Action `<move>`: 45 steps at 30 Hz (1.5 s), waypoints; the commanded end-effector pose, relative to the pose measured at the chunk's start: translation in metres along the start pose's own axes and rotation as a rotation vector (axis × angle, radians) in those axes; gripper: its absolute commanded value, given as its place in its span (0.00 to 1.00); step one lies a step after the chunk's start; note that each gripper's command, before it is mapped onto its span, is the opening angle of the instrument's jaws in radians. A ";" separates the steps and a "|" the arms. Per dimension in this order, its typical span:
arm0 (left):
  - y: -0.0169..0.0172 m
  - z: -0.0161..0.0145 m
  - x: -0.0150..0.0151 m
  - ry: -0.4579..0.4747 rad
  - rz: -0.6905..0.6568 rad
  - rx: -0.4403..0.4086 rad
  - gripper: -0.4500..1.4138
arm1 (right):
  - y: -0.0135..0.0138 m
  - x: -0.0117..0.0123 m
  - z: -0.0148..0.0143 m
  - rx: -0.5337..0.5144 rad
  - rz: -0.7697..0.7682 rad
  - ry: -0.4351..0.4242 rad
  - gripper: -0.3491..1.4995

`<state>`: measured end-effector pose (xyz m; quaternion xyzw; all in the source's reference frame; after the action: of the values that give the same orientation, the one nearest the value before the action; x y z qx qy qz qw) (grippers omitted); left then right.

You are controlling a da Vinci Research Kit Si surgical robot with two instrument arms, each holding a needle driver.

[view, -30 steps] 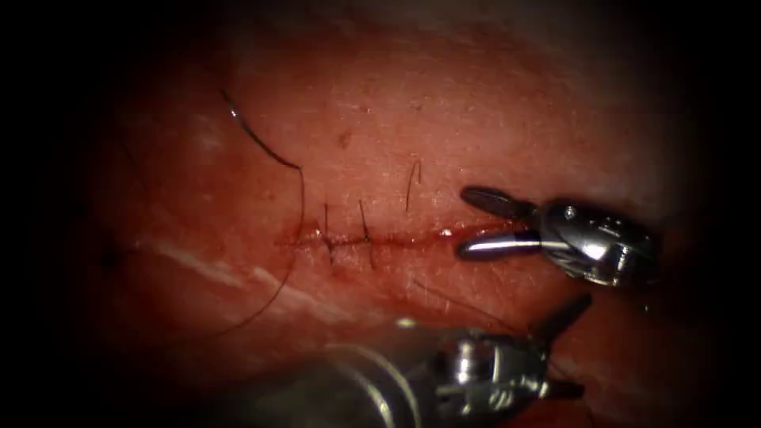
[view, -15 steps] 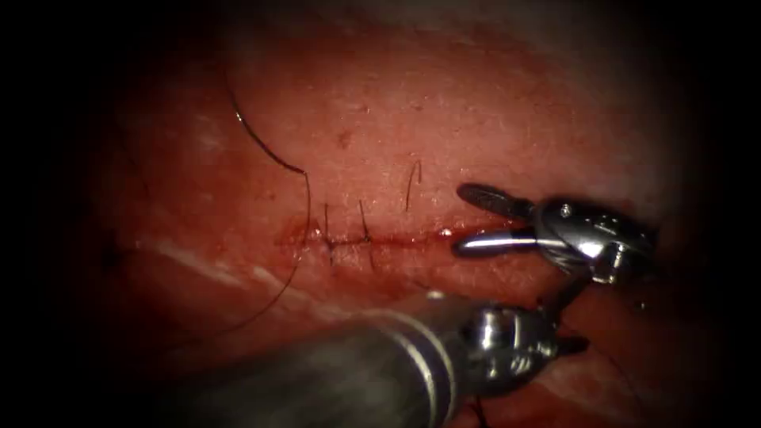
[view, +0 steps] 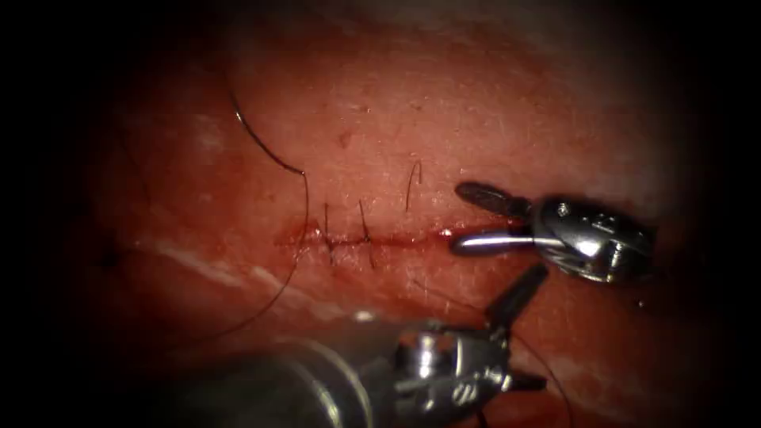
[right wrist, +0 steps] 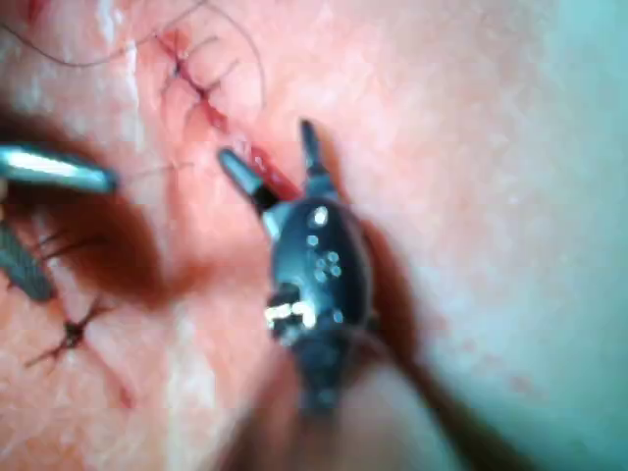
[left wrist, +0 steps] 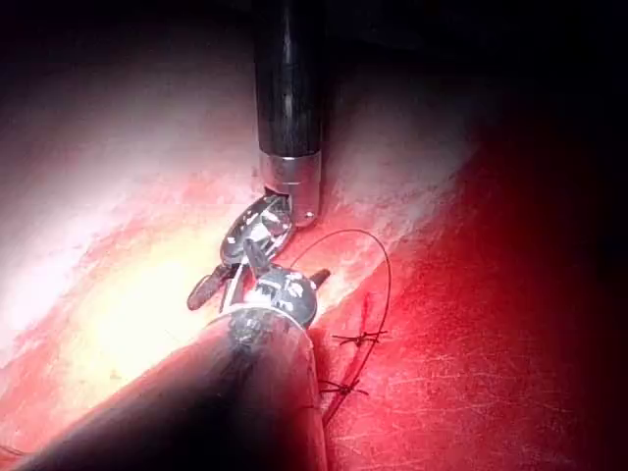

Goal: Wound Closure

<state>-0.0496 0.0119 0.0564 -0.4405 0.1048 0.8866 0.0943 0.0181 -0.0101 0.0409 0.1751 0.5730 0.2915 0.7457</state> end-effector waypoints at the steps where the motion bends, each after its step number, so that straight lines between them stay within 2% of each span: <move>1: 0.0006 0.0005 -0.0004 0.005 -0.006 -0.002 0.76 | -0.0008 -0.0013 0.0003 0.003 0.003 -0.002 0.85; 3: 0.0006 0.0001 -0.0007 0.010 -0.023 0.000 0.75 | -0.0008 -0.0014 0.0003 0.002 0.002 -0.002 0.85; 9: 0.0008 -0.0011 -0.0008 0.055 -0.043 0.000 0.62 | -0.0008 -0.0015 0.0003 0.002 0.001 -0.004 0.85; 12: 0.0011 -0.0014 -0.0003 0.103 -0.042 -0.027 0.39 | -0.0008 -0.0015 0.0003 0.002 0.001 -0.004 0.85; 14: 0.0012 -0.0014 0.0001 0.127 -0.047 -0.041 0.30 | -0.0008 -0.0015 0.0003 0.002 0.001 -0.004 0.85; 16: 0.0014 -0.0011 0.0003 0.144 -0.045 -0.045 0.29 | -0.0008 -0.0015 0.0003 0.002 0.001 -0.004 0.85; 18: 0.0016 -0.0006 0.0004 0.162 -0.033 -0.055 0.17 | -0.0009 -0.0016 0.0003 0.003 0.001 -0.005 0.85; 19: 0.0016 -0.0005 0.0004 0.165 -0.032 -0.058 0.03 | -0.0009 -0.0016 0.0002 0.003 0.000 -0.005 0.85; 20: 0.0015 -0.0004 0.0003 0.167 -0.031 -0.060 0.00 | -0.0009 -0.0016 0.0002 0.003 0.000 -0.005 0.85; 24: 0.0005 -0.0009 -0.0008 0.202 -0.017 -0.073 0.00 | -0.0012 -0.0016 -0.0003 0.006 -0.007 -0.005 0.84; 29: -0.0021 -0.0032 -0.0036 0.239 -0.016 -0.079 0.00 | -0.0029 -0.0008 -0.0029 0.105 -0.086 0.002 0.76; 32: -0.0019 -0.0042 -0.0042 0.269 -0.010 -0.100 0.00 | -0.0046 -0.0003 -0.0035 0.166 -0.169 0.018 0.72; 34: -0.0013 -0.0052 -0.0045 0.331 0.003 -0.152 0.00 | -0.0068 0.0005 -0.0030 0.207 -0.295 0.004 0.72; 38: -0.0006 -0.0062 -0.0046 0.383 0.037 -0.198 0.00 | -0.0090 0.0019 -0.0010 0.235 -0.410 0.005 0.74; 45: -0.0002 -0.0069 -0.0052 0.459 0.132 -0.253 0.00 | -0.0119 0.0027 0.0023 0.313 -0.463 -0.039 0.75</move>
<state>-0.0405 0.0102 0.0557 -0.6300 0.0403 0.7739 -0.0514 0.0230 -0.0162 0.0319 0.1552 0.6204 0.0165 0.7686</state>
